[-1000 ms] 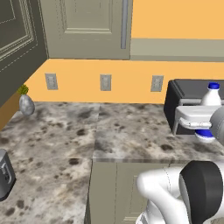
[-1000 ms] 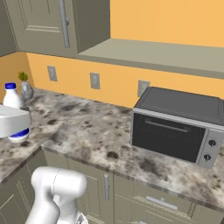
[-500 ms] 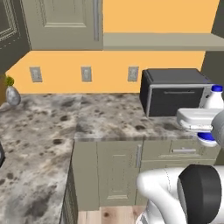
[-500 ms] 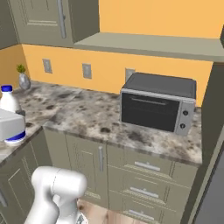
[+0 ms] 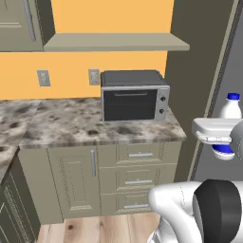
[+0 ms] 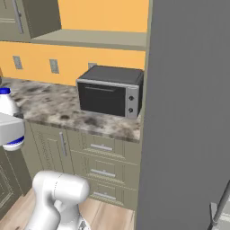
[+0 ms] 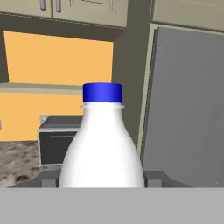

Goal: Take the bottled waters from the counter and place them in the freezer to freeze. Close the freezer door after placing the bottles.

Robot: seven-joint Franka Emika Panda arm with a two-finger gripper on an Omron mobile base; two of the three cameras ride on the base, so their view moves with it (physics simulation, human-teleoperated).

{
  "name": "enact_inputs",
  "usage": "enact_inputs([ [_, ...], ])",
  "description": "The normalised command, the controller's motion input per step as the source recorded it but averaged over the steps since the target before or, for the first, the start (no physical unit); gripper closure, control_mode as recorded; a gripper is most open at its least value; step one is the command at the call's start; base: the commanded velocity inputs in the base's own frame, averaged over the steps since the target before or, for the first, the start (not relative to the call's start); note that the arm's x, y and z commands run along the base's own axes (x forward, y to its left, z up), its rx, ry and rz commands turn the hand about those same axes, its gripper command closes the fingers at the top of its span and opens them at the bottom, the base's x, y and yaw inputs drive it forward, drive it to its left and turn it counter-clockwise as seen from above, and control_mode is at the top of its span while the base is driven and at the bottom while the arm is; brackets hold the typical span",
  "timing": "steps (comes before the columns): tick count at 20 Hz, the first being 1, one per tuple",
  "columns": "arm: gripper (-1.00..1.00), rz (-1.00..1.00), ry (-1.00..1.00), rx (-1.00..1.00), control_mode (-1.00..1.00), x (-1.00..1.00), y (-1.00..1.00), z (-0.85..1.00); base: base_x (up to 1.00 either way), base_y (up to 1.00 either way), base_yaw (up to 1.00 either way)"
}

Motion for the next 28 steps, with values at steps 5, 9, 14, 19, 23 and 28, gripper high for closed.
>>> enact_inputs([
  [5, 1.00, 0.00, 0.00, 0.00, 1.00, 0.00, 0.00, 0.00, -0.08, -0.90, -0.07],
  [9, 1.00, 0.00, 0.00, 0.00, 1.00, 0.00, 0.00, 0.00, -0.11, -0.91, -0.08],
  [14, 1.00, 0.00, 0.00, 0.00, 1.00, 0.00, 0.00, 0.00, -0.27, -0.75, -0.15],
  [19, 1.00, 0.00, 0.00, 0.00, 1.00, 0.00, 0.00, 0.00, -0.34, -0.65, -0.23],
  [23, 1.00, 0.00, 0.00, 0.00, 1.00, 0.00, 0.00, 0.00, -0.26, -0.59, -0.22],
  [28, 1.00, 0.00, 0.00, 0.00, 1.00, 0.00, 0.00, 0.00, 0.00, -0.57, -0.08],
])
